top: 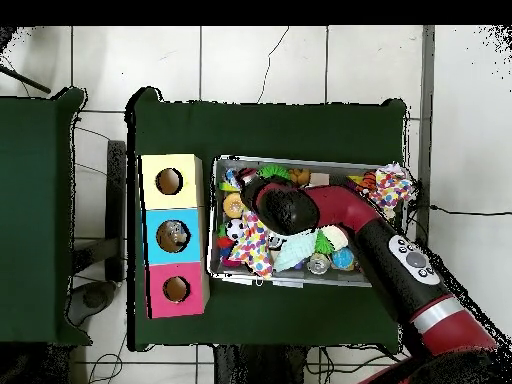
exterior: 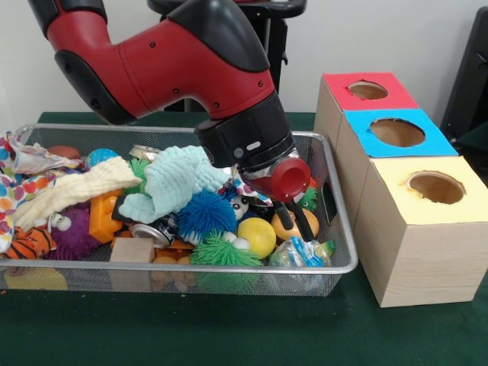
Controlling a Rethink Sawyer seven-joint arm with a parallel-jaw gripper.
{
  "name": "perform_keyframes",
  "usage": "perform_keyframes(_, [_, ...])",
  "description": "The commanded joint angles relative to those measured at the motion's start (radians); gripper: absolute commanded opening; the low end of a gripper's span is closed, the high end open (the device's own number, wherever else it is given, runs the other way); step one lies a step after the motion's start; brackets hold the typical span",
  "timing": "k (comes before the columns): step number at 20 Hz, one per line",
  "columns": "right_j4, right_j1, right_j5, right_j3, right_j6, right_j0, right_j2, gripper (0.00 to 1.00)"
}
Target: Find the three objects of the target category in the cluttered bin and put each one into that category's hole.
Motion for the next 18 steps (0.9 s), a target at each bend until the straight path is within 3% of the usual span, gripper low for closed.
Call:
perform_keyframes(1, [0.022,-0.030,0.023,0.031,0.201,0.016,-0.042,1.00])
perform_keyframes(18, [0.024,0.046,0.033,-0.032,0.126,-0.001,-0.040,1.00])
